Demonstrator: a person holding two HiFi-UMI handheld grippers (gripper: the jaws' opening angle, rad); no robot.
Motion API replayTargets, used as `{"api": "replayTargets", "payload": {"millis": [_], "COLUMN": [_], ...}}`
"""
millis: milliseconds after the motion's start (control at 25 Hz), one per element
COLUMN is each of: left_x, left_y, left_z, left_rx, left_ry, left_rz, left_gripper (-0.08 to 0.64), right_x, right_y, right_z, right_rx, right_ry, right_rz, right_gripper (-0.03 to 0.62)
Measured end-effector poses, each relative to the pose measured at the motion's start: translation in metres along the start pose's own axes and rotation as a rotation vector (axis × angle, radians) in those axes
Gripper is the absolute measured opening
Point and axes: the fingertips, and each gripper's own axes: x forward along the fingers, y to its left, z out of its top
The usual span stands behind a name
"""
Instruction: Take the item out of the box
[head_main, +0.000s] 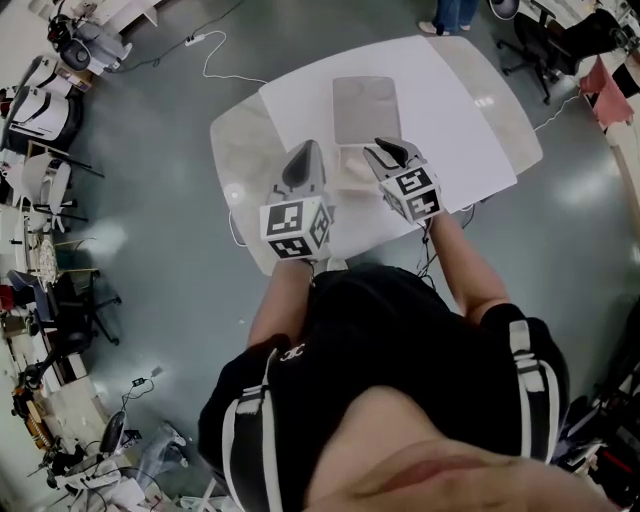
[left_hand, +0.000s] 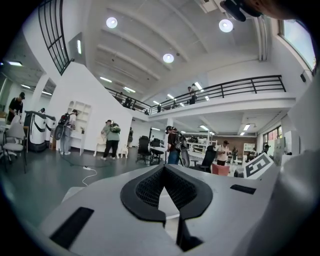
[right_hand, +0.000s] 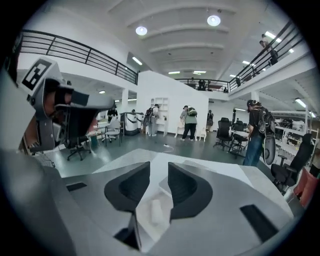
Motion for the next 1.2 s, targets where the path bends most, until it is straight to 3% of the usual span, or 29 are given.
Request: {"api": "replayTargets", "payload": {"millis": [560, 1040, 1200], "left_x": [-0.016, -0.046, -0.049], "left_y": [0.019, 0.051, 0.056], "left_z": [-0.005, -0.016, -0.017], "left_rx": [-0.001, -0.008, -0.004], "left_ry": [0.017, 0.047, 0.051], "left_rz": [0.075, 0.163, 0.185], "left_gripper": [0.012, 0.012, 0.012], "right_x": [0.069, 0.117, 0.129], "right_y": [0.009, 0.019, 0.016], "right_z": [-0.087, -0.145, -0.165], "right_rx": [-0.077, -0.066, -0.114], "right_ry": [0.280, 0.459, 0.535], "right_rz": [0.176, 0.229, 0.213], "right_gripper": [0.104, 0.114, 0.131]}}
